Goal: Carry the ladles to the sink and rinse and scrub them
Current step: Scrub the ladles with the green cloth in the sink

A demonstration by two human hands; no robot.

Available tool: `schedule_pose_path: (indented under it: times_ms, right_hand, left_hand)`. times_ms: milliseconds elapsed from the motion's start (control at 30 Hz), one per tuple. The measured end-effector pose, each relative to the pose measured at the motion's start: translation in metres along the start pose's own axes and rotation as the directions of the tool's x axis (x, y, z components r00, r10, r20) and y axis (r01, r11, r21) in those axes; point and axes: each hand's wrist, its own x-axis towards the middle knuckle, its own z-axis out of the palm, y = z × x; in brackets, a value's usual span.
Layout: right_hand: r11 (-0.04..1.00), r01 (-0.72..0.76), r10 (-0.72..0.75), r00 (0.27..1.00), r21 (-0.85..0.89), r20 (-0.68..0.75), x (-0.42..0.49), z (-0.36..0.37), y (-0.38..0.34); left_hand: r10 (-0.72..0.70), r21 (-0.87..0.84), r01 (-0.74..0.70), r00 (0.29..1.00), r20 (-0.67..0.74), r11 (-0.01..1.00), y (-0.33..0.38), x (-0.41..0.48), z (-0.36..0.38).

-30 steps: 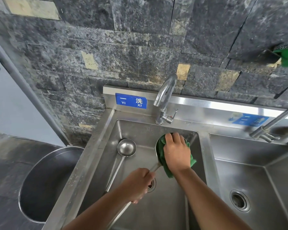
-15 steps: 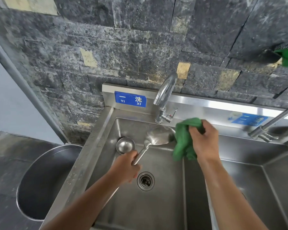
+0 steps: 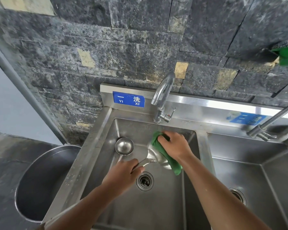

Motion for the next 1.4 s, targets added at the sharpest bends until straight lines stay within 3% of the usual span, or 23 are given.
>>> schedule_pose_path:
  times_ms: [133, 300, 467, 567, 633, 700, 800, 933, 1033, 1100, 1200, 1300, 1400]
  right_hand:
    - [0.996, 0.024, -0.016, 0.996, -0.087, 0.084, 0.01, -0.002, -0.012]
    - [0.848, 0.285, -0.35, 0.934, -0.447, -0.068, -0.017, 0.033, -0.022]
    - [0.773, 0.43, -0.553, 0.817, -0.467, -0.164, -0.049, 0.06, 0.003]
    - [0.857, 0.3, -0.418, 0.879, -0.419, -0.227, -0.047, 0.052, 0.007]
    - [0.932, 0.144, -0.216, 0.958, -0.334, -0.188, -0.039, 0.042, -0.002]
    - [0.969, 0.021, -0.05, 0.993, -0.247, -0.111, -0.024, 0.036, -0.009]
    - [0.983, -0.136, 0.138, 0.99, -0.126, 0.009, 0.003, 0.023, -0.009]
    - [0.929, -0.313, 0.305, 0.95, 0.198, 0.071, 0.022, 0.005, 0.01]
    - [0.911, -0.273, 0.294, 0.956, 0.309, -0.021, 0.005, 0.019, 0.018]
    - [0.957, -0.136, 0.178, 0.972, 0.256, -0.15, -0.014, 0.033, 0.015]
    - [0.997, 0.07, -0.076, 0.955, -0.03, -0.288, -0.037, 0.053, 0.004]
    - [0.932, 0.101, -0.192, 0.952, -0.348, -0.239, -0.041, 0.065, -0.007]
    - [0.898, 0.162, -0.239, 0.96, -0.409, -0.145, -0.029, 0.063, -0.012]
  left_hand:
    - [-0.026, 0.084, 0.027, 1.0, -0.011, 0.996, 0.003, 0.0, -0.001]
    - [-0.051, 0.15, 0.052, 0.999, -0.008, 0.987, 0.0, 0.002, 0.0]
    - [-0.148, 0.008, 0.148, 0.987, 0.063, 0.989, -0.002, -0.01, 0.015]
    - [-0.139, 0.056, 0.138, 0.99, 0.024, 0.989, -0.003, -0.012, 0.017]
    - [-0.108, 0.119, 0.107, 0.994, -0.003, 0.987, -0.001, -0.01, 0.014]
    - [-0.072, 0.183, 0.073, 0.997, -0.008, 0.98, 0.001, -0.008, 0.012]
    - [-0.057, 0.221, 0.064, 0.998, -0.041, 0.973, 0.003, -0.009, 0.01]
    - [-0.096, 0.137, 0.108, 0.992, -0.087, 0.985, -0.001, -0.011, 0.002]
    - [-0.105, 0.108, 0.111, 0.992, -0.068, 0.988, -0.005, -0.01, -0.001]
    - [-0.105, 0.101, 0.11, 0.993, -0.056, 0.989, -0.007, -0.011, 0.0]
    - [-0.137, 0.104, 0.141, 0.99, -0.04, 0.985, -0.01, -0.012, 0.005]
    - [-0.126, 0.129, 0.126, 0.992, -0.002, 0.984, -0.009, -0.014, 0.013]
    - [-0.141, 0.115, 0.142, 0.99, -0.016, 0.983, -0.005, -0.016, 0.022]
